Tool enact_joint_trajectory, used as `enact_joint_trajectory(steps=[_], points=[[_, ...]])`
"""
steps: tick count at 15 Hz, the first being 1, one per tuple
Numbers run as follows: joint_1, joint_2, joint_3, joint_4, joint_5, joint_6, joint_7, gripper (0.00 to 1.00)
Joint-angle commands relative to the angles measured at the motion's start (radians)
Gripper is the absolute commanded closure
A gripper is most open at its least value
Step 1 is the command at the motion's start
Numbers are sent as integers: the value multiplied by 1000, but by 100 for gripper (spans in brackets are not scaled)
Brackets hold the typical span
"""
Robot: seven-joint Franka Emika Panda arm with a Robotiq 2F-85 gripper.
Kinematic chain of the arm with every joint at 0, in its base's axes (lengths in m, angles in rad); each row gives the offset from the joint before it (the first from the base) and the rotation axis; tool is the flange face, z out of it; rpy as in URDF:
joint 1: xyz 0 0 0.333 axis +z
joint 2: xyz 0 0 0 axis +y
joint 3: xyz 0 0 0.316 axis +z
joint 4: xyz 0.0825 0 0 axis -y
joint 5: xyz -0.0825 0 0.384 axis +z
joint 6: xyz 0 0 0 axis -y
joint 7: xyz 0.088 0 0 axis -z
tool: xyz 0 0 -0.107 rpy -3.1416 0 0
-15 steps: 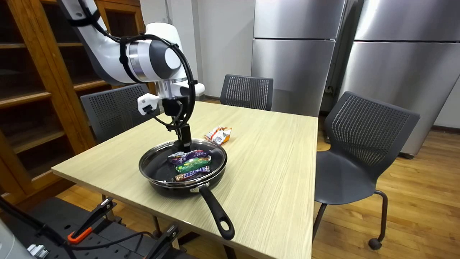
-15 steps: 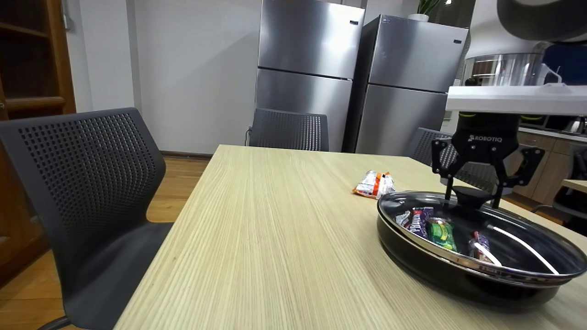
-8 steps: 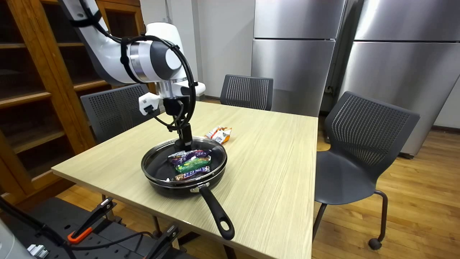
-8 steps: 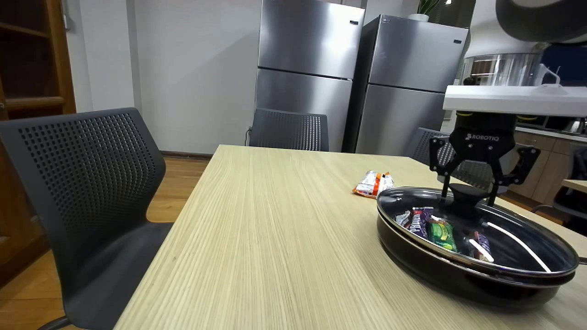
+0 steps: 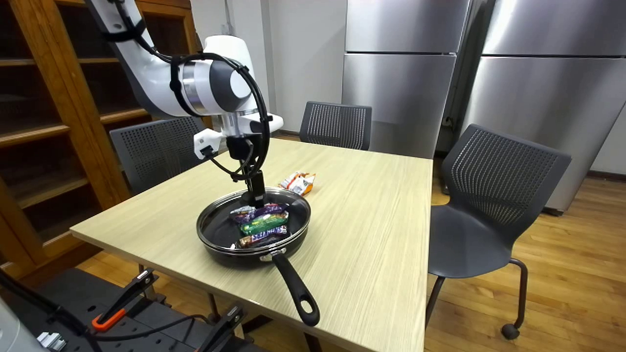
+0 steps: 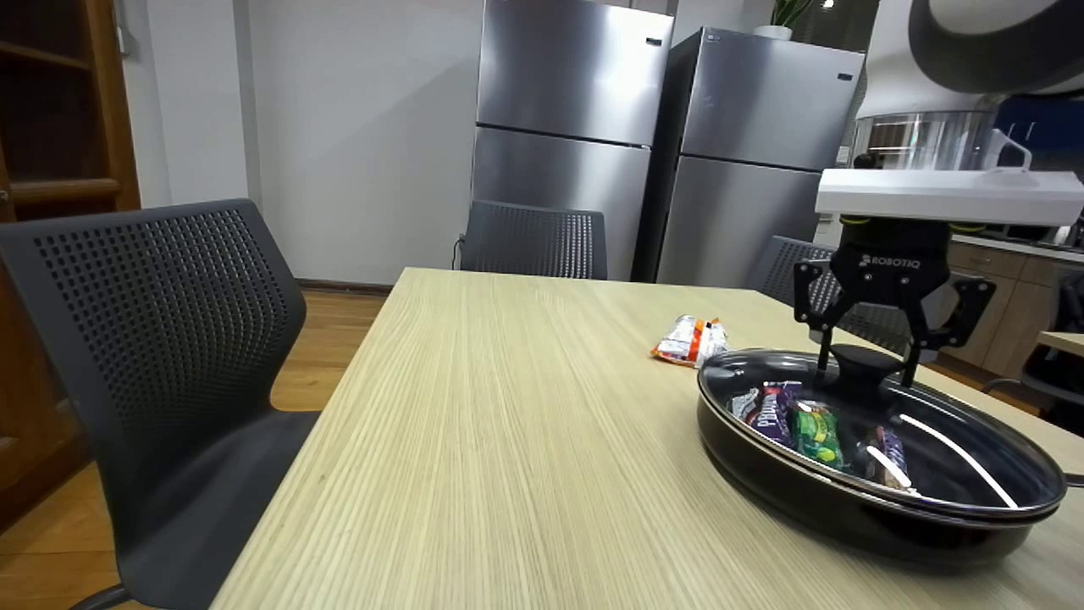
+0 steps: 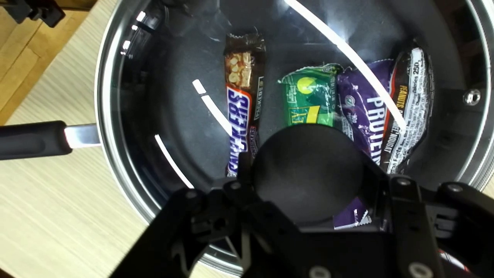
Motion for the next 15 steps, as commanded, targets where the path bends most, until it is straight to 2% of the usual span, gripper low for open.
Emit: enact_joint_trajectory(steps=[1, 7, 8, 9, 12, 15], points=[[13, 6, -17, 33, -9, -10, 32, 61], [17, 10, -22, 39, -13, -14, 38, 61], [17, 8, -22, 37, -12, -18, 35, 42], [16, 4, -21, 35, -11, -19, 33, 11], [9, -21, -11, 22, 6, -32, 7, 0], [4, -58, -5, 4, 11, -32, -8, 0]])
